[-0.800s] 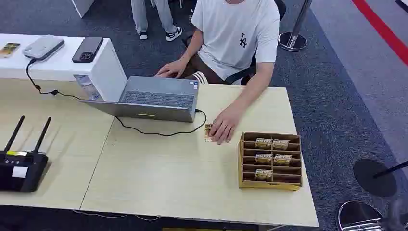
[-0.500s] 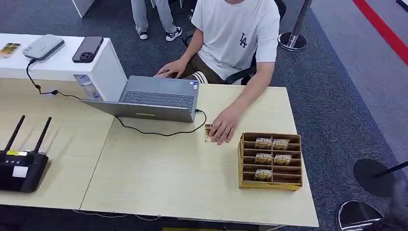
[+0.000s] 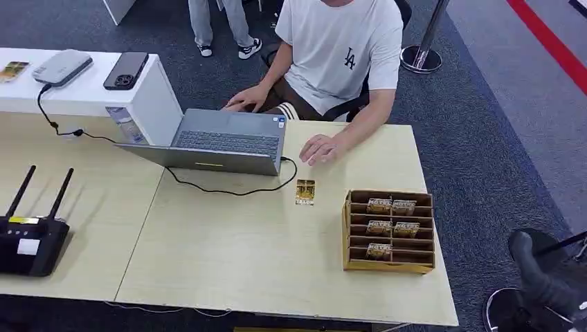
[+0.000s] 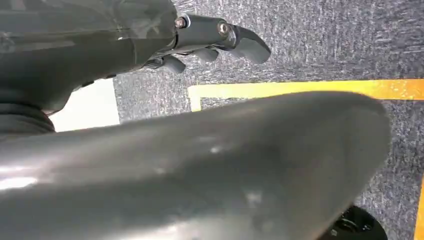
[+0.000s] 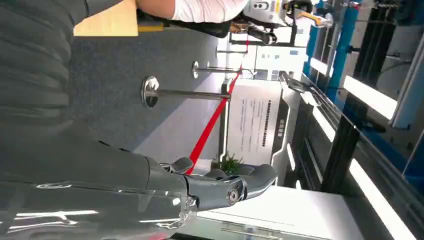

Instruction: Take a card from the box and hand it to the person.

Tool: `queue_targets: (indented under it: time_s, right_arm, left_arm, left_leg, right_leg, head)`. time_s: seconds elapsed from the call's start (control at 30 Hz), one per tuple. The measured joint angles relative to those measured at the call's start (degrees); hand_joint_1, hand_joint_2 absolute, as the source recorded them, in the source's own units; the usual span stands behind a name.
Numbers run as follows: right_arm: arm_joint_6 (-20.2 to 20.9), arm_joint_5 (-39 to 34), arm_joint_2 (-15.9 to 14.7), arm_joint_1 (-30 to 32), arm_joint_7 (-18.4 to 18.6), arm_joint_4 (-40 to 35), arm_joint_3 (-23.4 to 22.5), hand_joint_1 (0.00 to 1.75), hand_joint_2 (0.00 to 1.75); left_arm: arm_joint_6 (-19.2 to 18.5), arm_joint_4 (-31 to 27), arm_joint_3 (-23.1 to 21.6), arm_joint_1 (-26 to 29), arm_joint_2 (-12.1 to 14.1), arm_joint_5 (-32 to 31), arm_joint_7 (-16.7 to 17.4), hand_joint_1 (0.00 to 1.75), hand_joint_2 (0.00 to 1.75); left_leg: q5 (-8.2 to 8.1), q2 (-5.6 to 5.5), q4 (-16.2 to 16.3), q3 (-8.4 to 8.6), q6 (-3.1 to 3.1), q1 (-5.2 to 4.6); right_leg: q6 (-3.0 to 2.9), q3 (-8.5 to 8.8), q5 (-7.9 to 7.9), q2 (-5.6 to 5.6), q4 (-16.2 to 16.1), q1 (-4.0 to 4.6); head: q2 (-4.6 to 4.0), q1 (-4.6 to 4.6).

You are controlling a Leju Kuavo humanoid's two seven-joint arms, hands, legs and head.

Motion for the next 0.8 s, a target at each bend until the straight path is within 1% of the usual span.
queue_targets:
  time_s: [0.13, 0.3, 0.43, 0.67, 0.73, 0.8]
  right_arm:
    - [-1.99, 7.71, 0.17, 1.72, 1.14, -3.39, 3.71, 0.0, 1.75]
    - [-4.98, 21.99, -0.07, 4.14, 5.9, -6.38, 9.22, 0.0, 1.75]
    - [-5.68, 23.55, -0.24, 5.05, 6.91, -7.76, 12.41, 0.0, 1.75]
    - [-5.86, 23.97, -0.37, 5.68, 7.21, -8.54, 14.25, 0.0, 1.75]
    - [-6.07, 25.9, -0.66, 5.76, 8.07, -8.61, 14.44, 0.0, 1.75]
    - [-6.84, 30.9, -0.94, 6.04, 10.41, -8.61, 15.52, 0.0, 1.75]
  left_arm:
    - [-0.15, 0.0, -0.46, 0.0, -0.02, 0.02, -0.02, 0.0, 0.0]
    - [-0.35, 0.0, -0.92, -0.01, -0.02, 0.04, -0.02, 0.0, 0.0]
    - [-0.48, 0.0, -1.09, 0.0, -0.02, 0.07, -0.02, 0.0, 0.0]
    - [-0.5, 0.0, -1.31, 0.0, -0.02, 0.07, -0.02, 0.0, 0.0]
    - [-0.5, 0.0, -1.33, 0.0, -0.02, 0.07, -0.02, 0.0, 0.0]
    - [-0.57, 0.0, -1.49, 0.0, -0.02, 0.09, -0.02, 0.0, 0.0]
  left_leg:
    - [0.0, 0.0, 0.0, 0.0, 0.0, 0.0]
    - [0.0, 0.01, 0.0, 0.01, 0.0, 0.0]
    - [0.0, 0.01, 0.0, 0.01, 0.0, 0.0]
    - [0.0, 0.01, 0.0, 0.01, 0.0, 0.0]
    - [0.0, 0.01, 0.0, 0.01, 0.0, 0.0]
    - [0.0, 0.01, 0.0, 0.01, 0.0, 0.0]
  right_leg:
    - [0.0, 0.0, 0.0, 0.0, 0.0, 0.0]
    - [0.0, 0.0, 0.0, 0.01, 0.0, 0.0]
    - [0.0, 0.0, 0.0, 0.0, 0.0, 0.0]
    - [0.0, 0.0, 0.0, 0.01, 0.0, 0.0]
    - [0.0, 0.0, 0.0, 0.01, 0.0, 0.0]
    - [0.0, 0.0, 0.0, 0.01, 0.0, 0.0]
  head:
    - [0.0, 0.0]
    - [0.0, 0.0]
    - [0.0, 0.0]
    - [0.0, 0.0]
    - [0.0, 0.02]
    - [0.0, 0.0]
